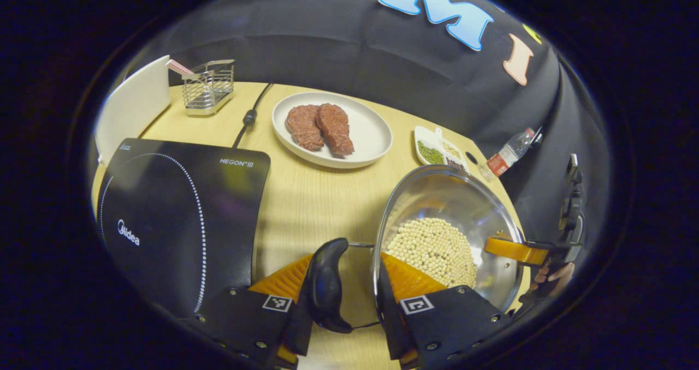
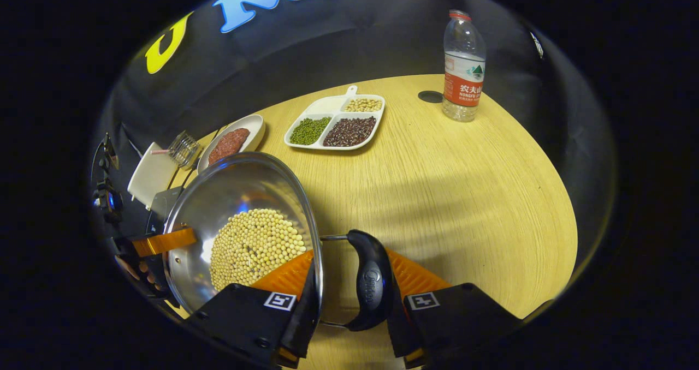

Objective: First push the handle of the pot to place it horizontally, then grasp the pot with both hands and set it on the induction cooktop.

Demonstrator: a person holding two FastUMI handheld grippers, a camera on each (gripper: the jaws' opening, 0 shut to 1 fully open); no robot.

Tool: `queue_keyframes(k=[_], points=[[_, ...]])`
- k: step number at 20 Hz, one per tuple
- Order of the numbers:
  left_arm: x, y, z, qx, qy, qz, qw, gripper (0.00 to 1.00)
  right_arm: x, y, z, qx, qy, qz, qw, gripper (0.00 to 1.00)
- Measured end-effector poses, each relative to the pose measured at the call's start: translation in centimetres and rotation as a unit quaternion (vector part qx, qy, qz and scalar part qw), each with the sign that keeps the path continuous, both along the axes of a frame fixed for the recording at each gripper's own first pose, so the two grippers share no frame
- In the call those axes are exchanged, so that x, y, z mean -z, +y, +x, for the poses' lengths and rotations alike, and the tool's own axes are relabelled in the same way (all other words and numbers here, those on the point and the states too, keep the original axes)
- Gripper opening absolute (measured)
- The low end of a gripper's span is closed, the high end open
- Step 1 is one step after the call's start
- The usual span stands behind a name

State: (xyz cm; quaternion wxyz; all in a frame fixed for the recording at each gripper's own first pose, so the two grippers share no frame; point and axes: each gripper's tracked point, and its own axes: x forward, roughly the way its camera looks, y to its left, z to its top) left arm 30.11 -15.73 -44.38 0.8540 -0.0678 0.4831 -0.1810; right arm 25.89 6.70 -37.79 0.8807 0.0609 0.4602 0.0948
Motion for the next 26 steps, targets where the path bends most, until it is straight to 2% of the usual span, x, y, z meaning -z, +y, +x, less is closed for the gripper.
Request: queue_keyframes(k=[1, 2, 3, 5, 6, 7, 9, 10, 16, 17, 19, 20, 21, 23, 24, 25, 26], points=[[0.1, -0.2, -0.1, 0.0, 0.0, 0.002, 1.0, 0.58, 0.0, 0.1, -0.2, 0.0, 0.004, 0.0, 1.0, 0.59], [0.2, -0.2, -0.2, 0.001, 0.004, 0.004, 1.0, 0.54, 0.0, 0.1, -0.4, -0.005, 0.006, -0.004, 1.0, 0.53], [0.2, -0.2, -0.5, 0.001, 0.005, 0.005, 1.0, 0.5, -0.1, -0.2, -0.8, -0.006, 0.006, -0.007, 1.0, 0.53], [-0.1, -0.1, -1.3, 0.001, 0.008, 0.004, 1.0, 0.53, -0.5, -0.4, -1.8, -0.001, 0.007, -0.01, 1.0, 0.56], [-0.6, -0.1, -1.7, 0.002, 0.006, 0.003, 1.0, 0.49, -0.8, -0.5, -2.4, 0.0, 0.006, -0.01, 1.0, 0.56], [-1.2, 0.0, -2.0, 0.006, 0.002, 0.003, 1.0, 0.56, -1.3, -0.6, -2.9, 0.004, 0.006, -0.01, 1.0, 0.53], [-2.7, 0.0, -2.9, 0.013, -0.004, 0.002, 1.0, 0.56, -2.5, -0.7, -4.2, 0.01, 0.001, -0.011, 1.0, 0.56], [-3.5, 0.1, -3.4, 0.017, -0.006, 0.001, 1.0, 0.48, -3.1, -0.8, -5.0, 0.013, 0.001, -0.011, 1.0, 0.53], [-8.6, 1.3, -8.2, 0.032, -0.006, -0.017, 0.999, 0.48, -7.8, -1.1, -11.5, 0.04, 0.0, -0.015, 0.999, 0.53], [-9.5, 1.7, -9.1, 0.035, -0.007, -0.019, 0.999, 0.48, -8.5, -0.9, -12.6, 0.043, -0.001, -0.015, 0.999, 0.53], [-11.0, 2.9, -10.8, 0.037, -0.011, -0.02, 0.999, 0.56, -9.8, -0.4, -14.8, 0.044, -0.006, -0.019, 0.999, 0.56], [-11.7, 3.6, -11.5, 0.034, -0.012, -0.024, 0.999, 0.56, -10.4, 0.1, -15.7, 0.044, -0.01, -0.02, 0.999, 0.54], [-12.1, 4.3, -12.3, 0.032, -0.011, -0.028, 0.999, 0.52, -10.8, 0.4, -16.6, 0.045, -0.014, -0.021, 0.999, 0.53], [-12.8, 6.0, -13.5, 0.033, -0.01, -0.029, 0.999, 0.52, -11.5, 1.5, -18.3, 0.044, -0.016, -0.023, 0.999, 0.53], [-13.0, 7.0, -13.9, 0.033, -0.01, -0.029, 0.999, 0.52, -11.7, 2.2, -19.1, 0.044, -0.016, -0.022, 0.999, 0.56], [-13.1, 7.9, -14.2, 0.032, -0.01, -0.03, 0.999, 0.52, -11.6, 3.0, -19.8, 0.042, -0.015, -0.022, 0.999, 0.53], [-13.2, 9.0, -14.6, 0.028, -0.009, -0.029, 0.999, 0.52, -11.7, 3.8, -20.4, 0.04, -0.015, -0.02, 0.999, 0.56]])
